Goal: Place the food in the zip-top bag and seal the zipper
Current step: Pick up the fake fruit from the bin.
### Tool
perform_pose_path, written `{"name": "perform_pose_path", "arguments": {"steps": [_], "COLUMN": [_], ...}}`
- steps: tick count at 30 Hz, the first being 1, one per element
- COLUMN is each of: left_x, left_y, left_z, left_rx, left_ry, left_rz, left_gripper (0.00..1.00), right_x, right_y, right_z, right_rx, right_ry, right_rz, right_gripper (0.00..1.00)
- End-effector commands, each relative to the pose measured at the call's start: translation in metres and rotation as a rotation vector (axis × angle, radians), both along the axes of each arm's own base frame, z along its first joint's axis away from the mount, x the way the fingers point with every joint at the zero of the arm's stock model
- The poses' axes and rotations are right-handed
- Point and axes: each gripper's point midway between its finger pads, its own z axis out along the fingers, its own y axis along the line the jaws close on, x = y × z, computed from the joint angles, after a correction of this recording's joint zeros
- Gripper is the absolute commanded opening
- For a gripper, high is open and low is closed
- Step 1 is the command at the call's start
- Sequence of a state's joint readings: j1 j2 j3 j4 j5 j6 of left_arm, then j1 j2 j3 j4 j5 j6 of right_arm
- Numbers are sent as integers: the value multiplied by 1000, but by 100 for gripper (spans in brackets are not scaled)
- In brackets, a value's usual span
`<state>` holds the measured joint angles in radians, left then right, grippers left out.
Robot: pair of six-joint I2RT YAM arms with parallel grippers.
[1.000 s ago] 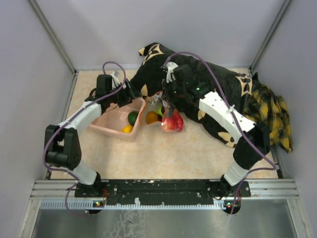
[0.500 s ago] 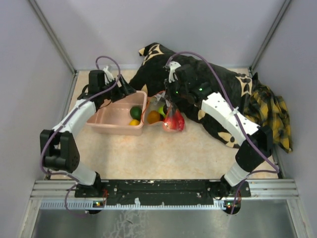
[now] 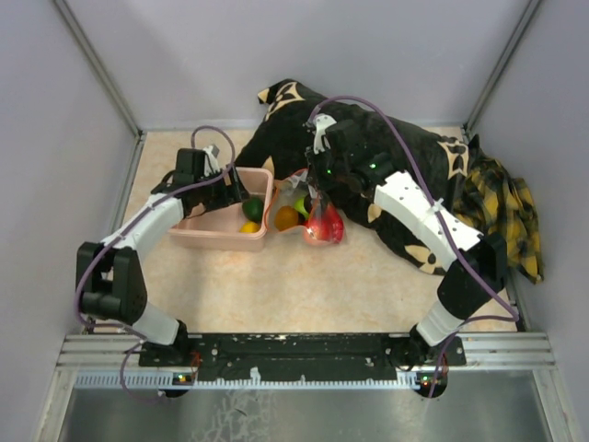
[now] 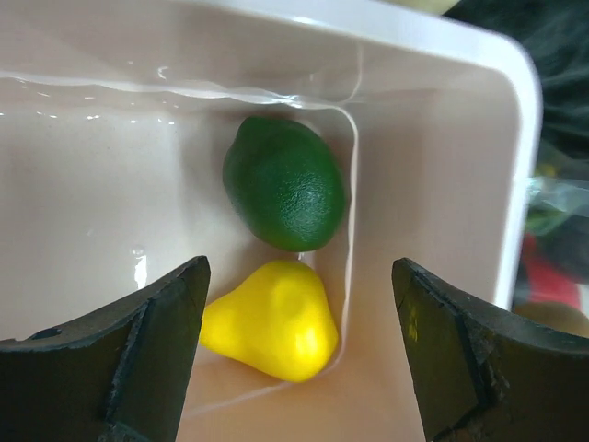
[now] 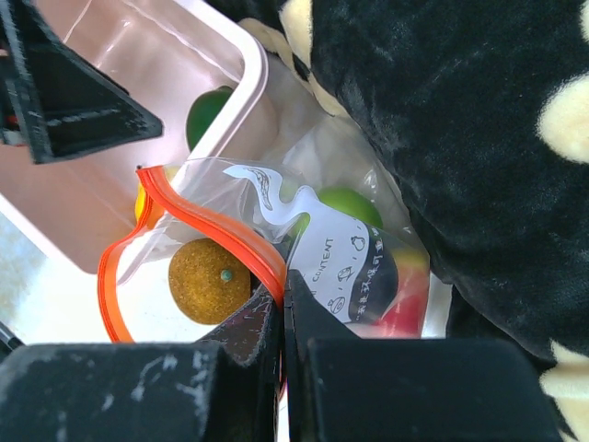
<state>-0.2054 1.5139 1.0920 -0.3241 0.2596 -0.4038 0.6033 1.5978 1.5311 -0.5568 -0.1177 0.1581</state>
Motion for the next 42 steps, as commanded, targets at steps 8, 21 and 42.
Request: {"name": "perform_pose_path", "arguments": {"steps": [8,21,42], "left_x": [19,31,50], "left_y": [-21,-19,36], "left_z": [-34,-84,-79], "left_rx": [137,211,222], "left_ry": [-52,25,23], "left_rz": [-118,-40,147], "left_gripper": [89,87,51], "right_x": [6,5,8], "right_y": [-4,-12,-17], "right_z": [32,29,25], "right_rx": [41,12,-23], "right_ry": [-92,-98,-96], "right_rz": [-12,-33,-51], "right_gripper": [0,0,0]}}
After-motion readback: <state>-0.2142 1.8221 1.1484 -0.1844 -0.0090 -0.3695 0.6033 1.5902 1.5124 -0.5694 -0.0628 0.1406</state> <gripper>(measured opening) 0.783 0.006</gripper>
